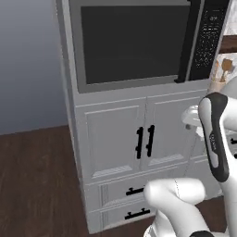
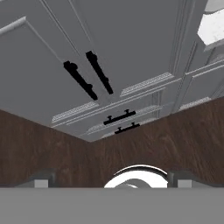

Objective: Place one broccoli and one fish in each tupperware on the nearby counter, to pack two identical lunches.

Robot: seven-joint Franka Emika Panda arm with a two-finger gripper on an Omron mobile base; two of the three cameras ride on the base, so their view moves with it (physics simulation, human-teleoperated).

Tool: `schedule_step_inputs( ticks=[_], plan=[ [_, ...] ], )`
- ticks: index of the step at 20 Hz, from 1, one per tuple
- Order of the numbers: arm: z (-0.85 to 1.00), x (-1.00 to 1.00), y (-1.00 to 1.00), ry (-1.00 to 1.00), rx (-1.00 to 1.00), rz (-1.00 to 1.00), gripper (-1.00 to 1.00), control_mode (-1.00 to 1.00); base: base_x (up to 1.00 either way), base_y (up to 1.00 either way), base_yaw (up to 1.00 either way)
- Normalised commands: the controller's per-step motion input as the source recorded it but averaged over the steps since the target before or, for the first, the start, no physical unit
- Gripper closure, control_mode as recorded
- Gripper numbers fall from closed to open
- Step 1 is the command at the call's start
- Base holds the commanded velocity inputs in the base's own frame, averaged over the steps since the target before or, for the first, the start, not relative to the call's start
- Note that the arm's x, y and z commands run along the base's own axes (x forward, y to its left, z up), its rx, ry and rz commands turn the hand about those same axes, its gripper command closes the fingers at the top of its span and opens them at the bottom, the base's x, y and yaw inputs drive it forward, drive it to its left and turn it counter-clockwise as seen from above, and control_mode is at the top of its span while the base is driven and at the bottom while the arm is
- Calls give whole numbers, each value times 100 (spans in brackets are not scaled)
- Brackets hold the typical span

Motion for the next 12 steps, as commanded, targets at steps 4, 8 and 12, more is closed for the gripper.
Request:
schedule_step_inputs(
  ticks=[4,8,12],
  plan=[
    [0,0,0,0,0,0,-100,100,-19,88,-61],
    [0,0,0,0,0,0,-100,100,-65,67,-60],
    [0,0,0,0,0,0,-100,100,-64,31,-78]
  ],
)
